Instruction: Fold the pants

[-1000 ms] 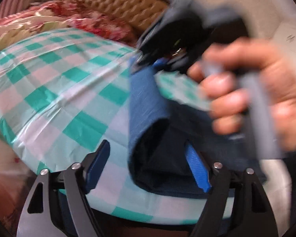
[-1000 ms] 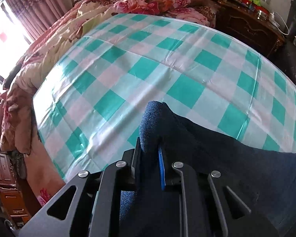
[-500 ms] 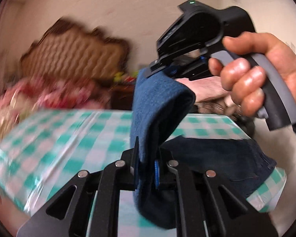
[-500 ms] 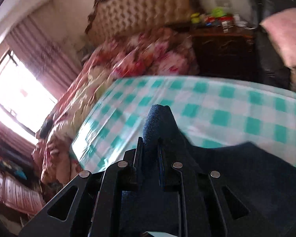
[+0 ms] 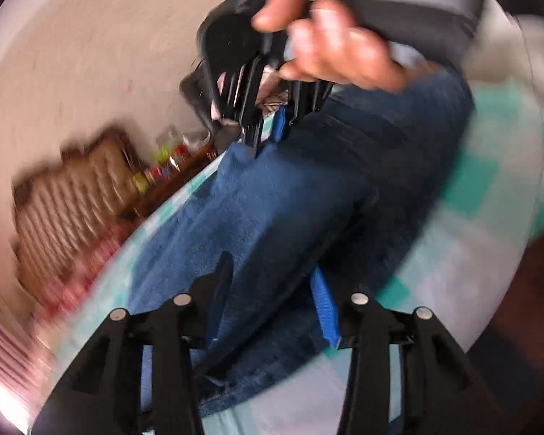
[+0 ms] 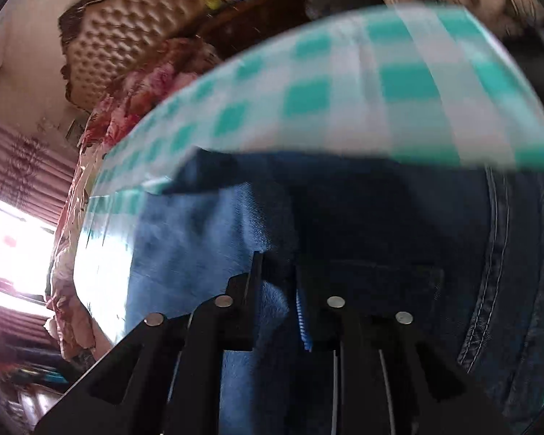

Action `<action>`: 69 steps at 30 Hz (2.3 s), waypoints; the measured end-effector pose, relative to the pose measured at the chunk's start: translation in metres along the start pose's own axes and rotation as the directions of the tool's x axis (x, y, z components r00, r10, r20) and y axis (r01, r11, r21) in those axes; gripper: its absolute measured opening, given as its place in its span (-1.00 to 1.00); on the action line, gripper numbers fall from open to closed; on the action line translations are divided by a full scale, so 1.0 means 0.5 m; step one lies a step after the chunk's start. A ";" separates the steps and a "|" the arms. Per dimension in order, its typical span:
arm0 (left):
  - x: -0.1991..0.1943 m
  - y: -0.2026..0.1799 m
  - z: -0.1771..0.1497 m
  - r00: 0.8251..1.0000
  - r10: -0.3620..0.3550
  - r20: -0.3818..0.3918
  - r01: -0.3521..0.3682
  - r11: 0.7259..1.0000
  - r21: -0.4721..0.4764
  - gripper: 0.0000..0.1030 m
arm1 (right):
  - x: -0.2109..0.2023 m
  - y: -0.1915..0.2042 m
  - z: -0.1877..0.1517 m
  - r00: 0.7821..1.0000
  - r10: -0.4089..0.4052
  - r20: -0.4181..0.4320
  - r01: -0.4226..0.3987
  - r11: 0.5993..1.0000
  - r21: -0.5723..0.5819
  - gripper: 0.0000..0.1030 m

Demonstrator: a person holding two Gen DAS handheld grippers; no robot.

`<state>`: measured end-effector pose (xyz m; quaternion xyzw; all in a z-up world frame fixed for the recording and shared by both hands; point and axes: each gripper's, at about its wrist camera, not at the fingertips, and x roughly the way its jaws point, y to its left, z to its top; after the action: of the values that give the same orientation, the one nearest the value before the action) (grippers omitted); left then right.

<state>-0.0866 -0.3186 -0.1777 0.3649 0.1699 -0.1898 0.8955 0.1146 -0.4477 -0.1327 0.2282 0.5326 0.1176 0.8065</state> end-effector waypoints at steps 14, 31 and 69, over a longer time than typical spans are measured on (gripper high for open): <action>-0.035 -0.037 0.035 0.997 0.006 0.077 -0.015 0.993 0.113 0.19 | 0.024 -0.001 0.019 0.999 0.033 -0.006 -0.033 0.998 -0.062 0.01; -0.024 -0.069 0.050 0.995 0.096 0.014 -0.097 0.978 0.185 -0.82 | -0.036 0.053 0.028 0.998 0.056 0.004 -0.056 0.995 -0.087 -0.79; -0.056 0.041 0.278 0.873 -0.459 0.165 0.486 0.850 -0.203 0.15 | -0.277 -0.209 -0.033 0.815 -0.474 0.333 0.472 0.877 0.094 -0.24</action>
<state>-0.0786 -0.3987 -0.0593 0.1905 0.2263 -0.4024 0.8663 0.0378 -0.5944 -0.0783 0.1088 0.4229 -0.1303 0.8902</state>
